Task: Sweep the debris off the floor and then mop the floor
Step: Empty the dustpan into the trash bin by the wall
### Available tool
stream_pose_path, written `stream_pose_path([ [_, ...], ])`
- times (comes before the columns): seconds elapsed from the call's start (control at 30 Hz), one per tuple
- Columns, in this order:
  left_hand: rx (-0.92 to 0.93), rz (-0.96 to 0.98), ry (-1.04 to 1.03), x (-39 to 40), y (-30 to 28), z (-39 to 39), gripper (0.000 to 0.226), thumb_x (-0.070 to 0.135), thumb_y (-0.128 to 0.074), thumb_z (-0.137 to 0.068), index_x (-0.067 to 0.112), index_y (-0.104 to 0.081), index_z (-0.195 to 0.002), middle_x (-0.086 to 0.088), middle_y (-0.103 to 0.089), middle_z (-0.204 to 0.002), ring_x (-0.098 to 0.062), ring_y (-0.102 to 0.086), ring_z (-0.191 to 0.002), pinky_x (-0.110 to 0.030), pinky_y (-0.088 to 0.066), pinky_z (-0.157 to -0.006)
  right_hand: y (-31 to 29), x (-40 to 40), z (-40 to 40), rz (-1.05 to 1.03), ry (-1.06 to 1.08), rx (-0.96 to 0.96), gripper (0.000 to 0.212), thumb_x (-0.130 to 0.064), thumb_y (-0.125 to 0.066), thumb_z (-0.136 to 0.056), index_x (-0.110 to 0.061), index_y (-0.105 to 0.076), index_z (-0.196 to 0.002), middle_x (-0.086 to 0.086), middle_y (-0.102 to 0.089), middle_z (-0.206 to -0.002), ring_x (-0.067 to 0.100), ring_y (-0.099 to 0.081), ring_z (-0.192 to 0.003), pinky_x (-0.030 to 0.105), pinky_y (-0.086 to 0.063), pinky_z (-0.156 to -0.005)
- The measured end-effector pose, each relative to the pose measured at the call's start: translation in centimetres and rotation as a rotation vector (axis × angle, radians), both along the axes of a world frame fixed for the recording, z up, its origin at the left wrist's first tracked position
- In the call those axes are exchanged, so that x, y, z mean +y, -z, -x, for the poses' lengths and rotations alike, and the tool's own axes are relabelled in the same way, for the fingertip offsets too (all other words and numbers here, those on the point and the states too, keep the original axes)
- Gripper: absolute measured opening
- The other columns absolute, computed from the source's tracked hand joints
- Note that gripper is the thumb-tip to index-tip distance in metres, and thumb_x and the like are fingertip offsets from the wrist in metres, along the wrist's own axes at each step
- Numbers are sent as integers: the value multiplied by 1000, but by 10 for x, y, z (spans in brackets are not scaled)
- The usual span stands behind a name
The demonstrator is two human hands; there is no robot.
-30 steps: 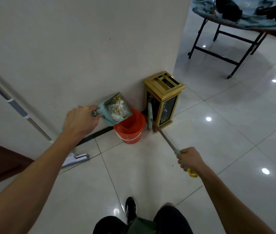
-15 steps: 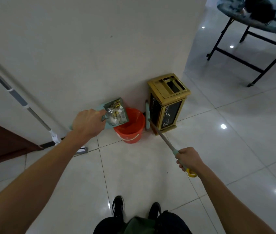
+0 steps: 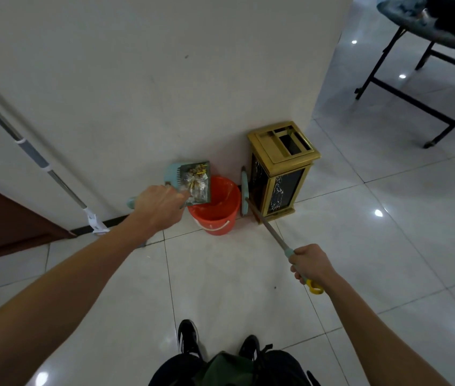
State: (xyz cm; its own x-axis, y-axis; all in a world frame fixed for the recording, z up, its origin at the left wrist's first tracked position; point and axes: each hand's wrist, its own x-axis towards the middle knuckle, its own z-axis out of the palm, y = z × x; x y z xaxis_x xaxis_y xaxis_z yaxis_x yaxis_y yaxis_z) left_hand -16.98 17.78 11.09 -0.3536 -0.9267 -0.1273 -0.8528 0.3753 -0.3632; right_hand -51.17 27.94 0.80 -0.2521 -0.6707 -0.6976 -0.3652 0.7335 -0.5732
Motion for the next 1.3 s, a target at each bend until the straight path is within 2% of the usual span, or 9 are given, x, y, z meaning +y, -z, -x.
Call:
stream_pose_path([
  [0.1,-44,11,75,5,0,11,28,25,-42,-101,20,-52,-127,-8,-69,-102,-27,-65,-76,-35,-41,-60,-1,-1,-1,8,-13,-5,13,-3,-60,-92,3,-67,-101,17,-63,-70,22,-56,-49,26,-48,-44],
  [0.23,-69,8,98,7,8,13,28,26,-41,-101,20,-53,-124,-6,-70,-93,-26,-67,-74,-36,-44,-60,-4,-2,-5,17,-14,-3,15,-2,-58,-91,5,-66,-101,16,-60,-69,22,-54,-48,27,-47,-45],
  [0.33,-67,9,123,10,14,17,27,25,-41,-101,20,-53,-125,-4,-70,-91,-26,-68,-74,-34,-40,-57,-4,-5,-8,21,-11,-1,16,-1,-58,-91,7,-66,-102,17,-59,-69,22,-53,-48,26,-46,-44],
  [0.57,-69,5,151,14,22,21,26,21,-46,-97,21,-55,-122,-4,-70,-91,-25,-67,-71,-33,-40,-55,-5,-11,-17,29,-19,16,13,-5,-61,-92,3,-65,-102,19,-65,-75,24,-60,-54,28,-52,-49],
  [0.77,-80,9,198,19,24,25,37,12,-48,-95,19,-52,-131,-7,-70,-94,-26,-69,-75,-34,-43,-55,-5,-7,-22,51,-24,26,13,-5,-60,-92,5,-67,-98,19,-64,-72,23,-60,-51,27,-52,-47],
  [1.0,-113,-26,240,22,23,26,29,13,-52,-92,21,-61,-118,0,-71,-93,-24,-71,-81,-34,-51,-62,-3,-8,-30,61,-31,43,11,-8,-62,-94,2,-65,-97,19,-65,-77,24,-62,-56,31,-56,-54],
  [1.2,-137,6,282,25,26,26,27,12,-52,-92,19,-60,-117,0,-70,-92,-21,-70,-77,-31,-41,-55,-3,-12,-33,72,-39,57,15,-9,-61,-94,5,-66,-97,20,-67,-77,24,-64,-55,29,-55,-51],
  [1.3,-144,-12,278,28,28,31,25,11,-52,-92,19,-61,-115,1,-70,-89,-22,-70,-77,-31,-41,-55,-3,-11,-33,63,-43,61,15,-9,-61,-94,4,-66,-99,20,-68,-78,23,-64,-55,29,-56,-52],
])
